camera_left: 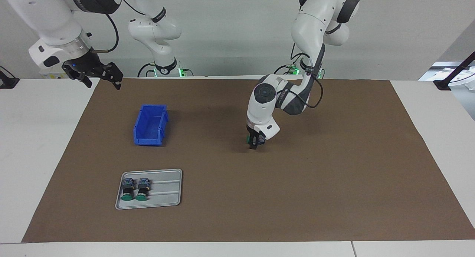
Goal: Place and press button with both arms
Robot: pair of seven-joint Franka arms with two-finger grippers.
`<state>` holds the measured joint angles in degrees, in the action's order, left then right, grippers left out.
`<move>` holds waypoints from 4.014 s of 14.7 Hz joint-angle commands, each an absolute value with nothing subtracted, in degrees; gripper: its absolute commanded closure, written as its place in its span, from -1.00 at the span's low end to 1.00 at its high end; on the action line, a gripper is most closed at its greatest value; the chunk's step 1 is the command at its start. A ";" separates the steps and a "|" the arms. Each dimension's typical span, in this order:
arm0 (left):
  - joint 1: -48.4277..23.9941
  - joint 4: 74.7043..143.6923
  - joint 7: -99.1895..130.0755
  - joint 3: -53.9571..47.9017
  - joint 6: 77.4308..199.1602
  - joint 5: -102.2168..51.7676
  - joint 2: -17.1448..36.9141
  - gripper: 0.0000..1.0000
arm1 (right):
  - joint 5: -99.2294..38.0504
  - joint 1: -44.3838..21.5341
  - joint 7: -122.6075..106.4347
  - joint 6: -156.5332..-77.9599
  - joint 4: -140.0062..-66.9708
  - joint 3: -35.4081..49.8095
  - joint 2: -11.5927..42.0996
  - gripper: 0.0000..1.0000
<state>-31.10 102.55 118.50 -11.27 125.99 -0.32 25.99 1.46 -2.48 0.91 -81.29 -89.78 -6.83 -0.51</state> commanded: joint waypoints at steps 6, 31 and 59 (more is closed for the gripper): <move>-31.38 100.29 120.06 -10.55 125.60 0.09 26.28 0.68 | 1.14 -2.11 -0.09 -81.74 -91.85 -6.77 -2.46 -0.98; -20.57 118.65 59.60 -10.63 134.65 -72.14 13.09 0.91 | 1.14 -2.11 -0.09 -81.74 -91.85 -6.77 -2.46 -0.98; -14.06 132.01 18.19 -10.63 119.00 -107.49 16.52 0.77 | 1.14 -2.11 -0.09 -81.74 -91.85 -6.77 -2.46 -0.98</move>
